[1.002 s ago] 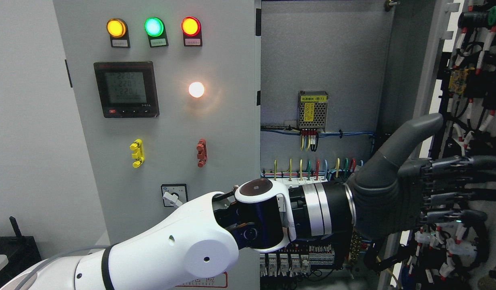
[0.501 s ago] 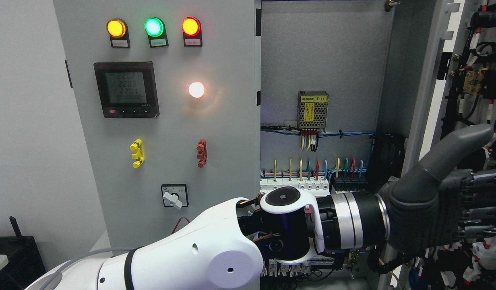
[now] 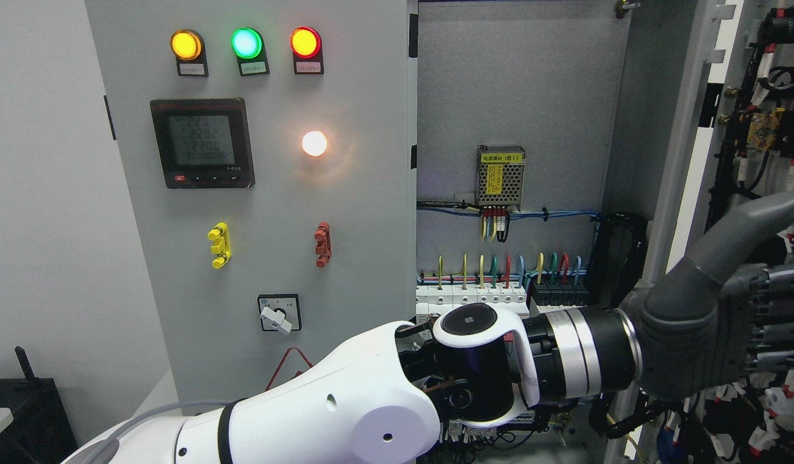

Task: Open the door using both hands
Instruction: 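Push the door farther open with the left hand, then withdraw the left hand down and away from the cabinet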

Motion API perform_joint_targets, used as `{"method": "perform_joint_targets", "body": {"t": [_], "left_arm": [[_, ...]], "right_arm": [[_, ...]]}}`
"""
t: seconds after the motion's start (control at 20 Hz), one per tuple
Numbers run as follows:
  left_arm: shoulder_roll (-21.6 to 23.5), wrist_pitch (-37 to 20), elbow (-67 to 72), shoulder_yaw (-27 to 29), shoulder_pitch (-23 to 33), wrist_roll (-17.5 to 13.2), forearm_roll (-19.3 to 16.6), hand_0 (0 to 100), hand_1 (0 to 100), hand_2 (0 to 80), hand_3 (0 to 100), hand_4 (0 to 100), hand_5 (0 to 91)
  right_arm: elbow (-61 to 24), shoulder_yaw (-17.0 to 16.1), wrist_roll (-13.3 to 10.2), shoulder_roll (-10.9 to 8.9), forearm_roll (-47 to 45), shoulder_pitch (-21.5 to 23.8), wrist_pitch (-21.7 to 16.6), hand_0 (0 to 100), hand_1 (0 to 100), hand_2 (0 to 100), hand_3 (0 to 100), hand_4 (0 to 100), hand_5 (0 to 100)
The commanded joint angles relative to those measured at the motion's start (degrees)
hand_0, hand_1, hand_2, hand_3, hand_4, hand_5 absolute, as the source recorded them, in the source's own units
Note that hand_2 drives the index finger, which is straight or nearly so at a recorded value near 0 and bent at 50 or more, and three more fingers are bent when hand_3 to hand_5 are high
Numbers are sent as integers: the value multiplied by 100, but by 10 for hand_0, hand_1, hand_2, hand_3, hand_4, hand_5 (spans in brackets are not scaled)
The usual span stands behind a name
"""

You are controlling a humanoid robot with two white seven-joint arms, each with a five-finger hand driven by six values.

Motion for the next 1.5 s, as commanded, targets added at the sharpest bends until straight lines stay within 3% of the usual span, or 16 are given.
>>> {"method": "perform_joint_targets", "body": {"t": [0.0,1.15,1.3,1.45], "left_arm": [[-285,-32,165,-34,10,92,0,0,0,0,0,43,0],[-268,29,-11,-175,1,40,-44,0,0,0,0,43,0],[-84,117,-10,44,-8,40,-140,0,0,0,0,43,0],[416,144,-72,247,-8,31,-150,0,0,0,0,43,0]], "right_arm": [[-62,-3,1,-123,0,-1,4,0,0,0,0,0,0],[-141,-21,1,-114,-9,7,-137,0,0,0,0,0,0],[-141,-21,1,-114,-9,7,-137,0,0,0,0,0,0],[-141,-21,1,-114,-9,7,-137,0,0,0,0,0,0]]}}
